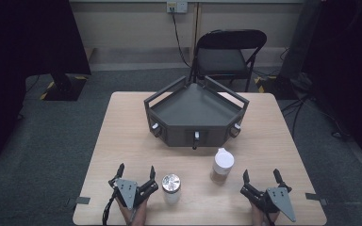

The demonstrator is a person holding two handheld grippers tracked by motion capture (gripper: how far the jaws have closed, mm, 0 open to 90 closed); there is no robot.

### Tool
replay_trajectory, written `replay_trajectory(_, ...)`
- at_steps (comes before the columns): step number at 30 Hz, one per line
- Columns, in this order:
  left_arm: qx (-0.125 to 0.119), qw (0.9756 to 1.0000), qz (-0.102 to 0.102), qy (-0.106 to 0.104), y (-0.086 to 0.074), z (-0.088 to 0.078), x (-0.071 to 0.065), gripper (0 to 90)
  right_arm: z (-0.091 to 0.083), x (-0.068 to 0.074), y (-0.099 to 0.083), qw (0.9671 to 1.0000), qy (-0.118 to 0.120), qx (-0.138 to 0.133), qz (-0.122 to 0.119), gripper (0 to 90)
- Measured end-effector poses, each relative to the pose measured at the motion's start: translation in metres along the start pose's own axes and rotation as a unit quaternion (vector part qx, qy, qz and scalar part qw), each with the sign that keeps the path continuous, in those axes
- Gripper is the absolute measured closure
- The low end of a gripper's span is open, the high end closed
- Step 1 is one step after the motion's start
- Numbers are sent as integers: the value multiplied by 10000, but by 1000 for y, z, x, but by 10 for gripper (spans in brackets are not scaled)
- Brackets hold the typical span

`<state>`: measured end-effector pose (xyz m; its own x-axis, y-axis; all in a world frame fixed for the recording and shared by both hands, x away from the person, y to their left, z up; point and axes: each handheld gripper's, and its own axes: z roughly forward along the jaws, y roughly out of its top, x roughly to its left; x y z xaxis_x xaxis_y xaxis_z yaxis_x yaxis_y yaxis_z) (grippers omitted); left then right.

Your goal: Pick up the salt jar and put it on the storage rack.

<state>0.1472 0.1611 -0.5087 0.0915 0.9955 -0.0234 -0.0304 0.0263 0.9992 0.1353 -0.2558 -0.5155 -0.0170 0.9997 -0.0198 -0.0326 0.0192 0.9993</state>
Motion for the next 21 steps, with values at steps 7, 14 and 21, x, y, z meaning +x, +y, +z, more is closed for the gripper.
replay_trajectory(7,-218,9995,-64,-225,26,-10,2,0,0,0,0,10000,5,-1,0,0)
replay_trajectory(14,-262,9970,-143,-709,41,-22,-6,0,0,0,0,10000,1,-3,3,0)
replay_trajectory(21,-290,9948,44,-973,42,-33,-25,0,0,0,0,10000,-9,-1,1,0)
